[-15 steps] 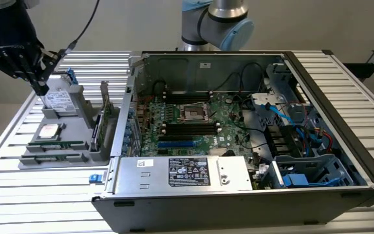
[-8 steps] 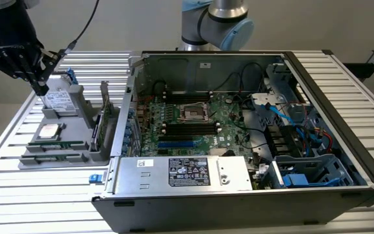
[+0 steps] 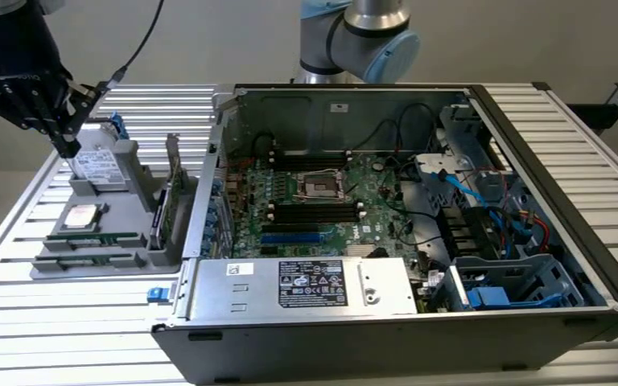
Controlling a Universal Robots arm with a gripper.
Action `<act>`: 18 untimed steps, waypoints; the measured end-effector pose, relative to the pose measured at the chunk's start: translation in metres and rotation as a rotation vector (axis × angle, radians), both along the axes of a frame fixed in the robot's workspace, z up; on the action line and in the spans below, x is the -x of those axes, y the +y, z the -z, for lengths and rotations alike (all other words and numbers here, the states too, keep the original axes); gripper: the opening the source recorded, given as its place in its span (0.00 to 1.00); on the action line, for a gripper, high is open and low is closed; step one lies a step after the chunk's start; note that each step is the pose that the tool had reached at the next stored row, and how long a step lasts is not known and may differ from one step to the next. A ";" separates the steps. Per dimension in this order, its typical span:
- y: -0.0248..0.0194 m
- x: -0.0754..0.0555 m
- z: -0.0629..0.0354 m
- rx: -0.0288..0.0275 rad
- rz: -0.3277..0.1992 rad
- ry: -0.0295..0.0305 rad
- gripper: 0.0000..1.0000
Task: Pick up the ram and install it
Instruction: 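Pick up the ram and move it above insertion slot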
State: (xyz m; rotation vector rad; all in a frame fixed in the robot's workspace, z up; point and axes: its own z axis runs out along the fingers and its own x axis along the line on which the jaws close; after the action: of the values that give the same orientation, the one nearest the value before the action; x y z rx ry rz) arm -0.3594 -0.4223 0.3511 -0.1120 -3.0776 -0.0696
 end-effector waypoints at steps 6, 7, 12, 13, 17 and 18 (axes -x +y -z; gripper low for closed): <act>0.0000 0.000 0.0034 0.0006 -0.066 -0.0010 0.10; 0.0000 0.000 0.0041 0.0007 -0.084 -0.0010 0.10; 0.0000 0.000 0.0074 0.0005 -0.174 -0.0011 0.10; 0.0000 0.000 0.0081 0.0006 -0.194 -0.0011 0.10; 0.0000 0.000 0.0107 0.0005 -0.266 -0.0012 0.10; 0.0000 0.000 0.0113 0.0005 -0.284 -0.0012 0.10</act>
State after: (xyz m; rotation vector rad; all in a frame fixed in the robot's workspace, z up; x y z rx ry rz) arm -0.3598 -0.4223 0.3399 0.3247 -3.0582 -0.0548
